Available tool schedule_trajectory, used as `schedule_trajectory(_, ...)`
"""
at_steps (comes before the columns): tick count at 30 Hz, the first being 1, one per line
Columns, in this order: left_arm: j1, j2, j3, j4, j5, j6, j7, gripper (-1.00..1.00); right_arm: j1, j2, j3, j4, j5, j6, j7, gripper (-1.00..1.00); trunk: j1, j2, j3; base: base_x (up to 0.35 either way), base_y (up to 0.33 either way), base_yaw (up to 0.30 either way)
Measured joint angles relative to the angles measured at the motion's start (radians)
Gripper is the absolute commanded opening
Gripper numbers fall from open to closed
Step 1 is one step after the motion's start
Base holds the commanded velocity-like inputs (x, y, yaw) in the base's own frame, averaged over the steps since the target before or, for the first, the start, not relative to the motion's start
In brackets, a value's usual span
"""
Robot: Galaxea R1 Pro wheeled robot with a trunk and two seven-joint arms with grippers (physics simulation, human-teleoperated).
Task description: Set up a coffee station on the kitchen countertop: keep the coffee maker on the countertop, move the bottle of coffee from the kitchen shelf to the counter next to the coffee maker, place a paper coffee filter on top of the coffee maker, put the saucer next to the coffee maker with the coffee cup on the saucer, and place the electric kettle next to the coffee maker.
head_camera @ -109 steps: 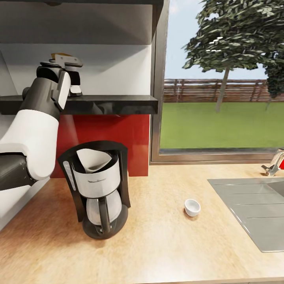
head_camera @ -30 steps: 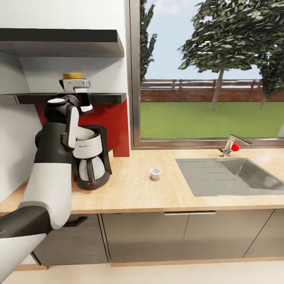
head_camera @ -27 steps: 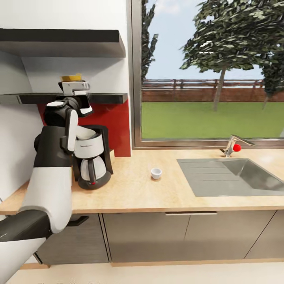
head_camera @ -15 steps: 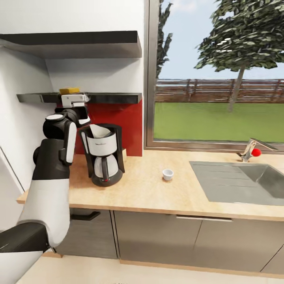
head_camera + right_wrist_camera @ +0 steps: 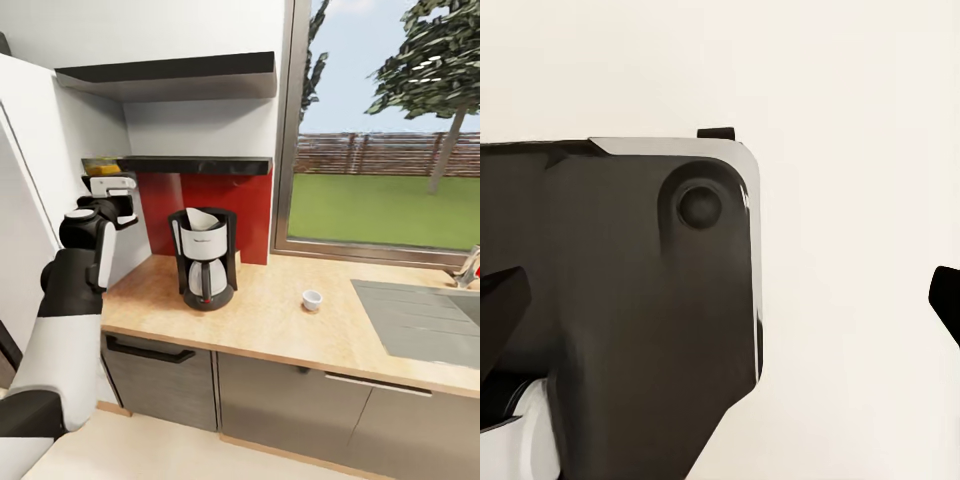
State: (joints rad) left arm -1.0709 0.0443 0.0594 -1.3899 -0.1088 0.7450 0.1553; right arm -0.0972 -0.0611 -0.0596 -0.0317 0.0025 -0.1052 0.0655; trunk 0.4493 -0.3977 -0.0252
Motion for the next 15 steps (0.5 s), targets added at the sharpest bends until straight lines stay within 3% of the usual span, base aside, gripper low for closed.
schedule_trajectory(5,0.108,0.008,0.017,0.01,0.011,-0.029,-0.001,-1.0,0.0,-0.003,0.0,0.0,0.0,-0.002,0.0,1.0,0.0,0.0,0.0,0.0,0.0,0.06)
schedule_trajectory(10,0.216,0.008,0.016,0.022,0.014,-0.137,-0.006,-1.0,0.0,-0.007,0.0,0.0,0.0,-0.003,0.0,1.0,0.0,0.001,0.0,0.0,0.0,0.007)
schedule_trajectory(13,0.297,0.008,0.013,0.066,0.018,-0.218,-0.064,-1.0,0.0,-0.008,0.0,0.0,0.0,-0.003,0.001,1.0,0.0,0.0,0.0,0.0,0.0,0.0)
schedule_trajectory(15,0.318,0.008,0.015,0.087,0.017,-0.245,-0.109,-1.0,0.0,-0.008,0.0,0.0,0.001,-0.003,0.002,1.0,0.0,0.0,0.0,0.0,0.0,0.0)
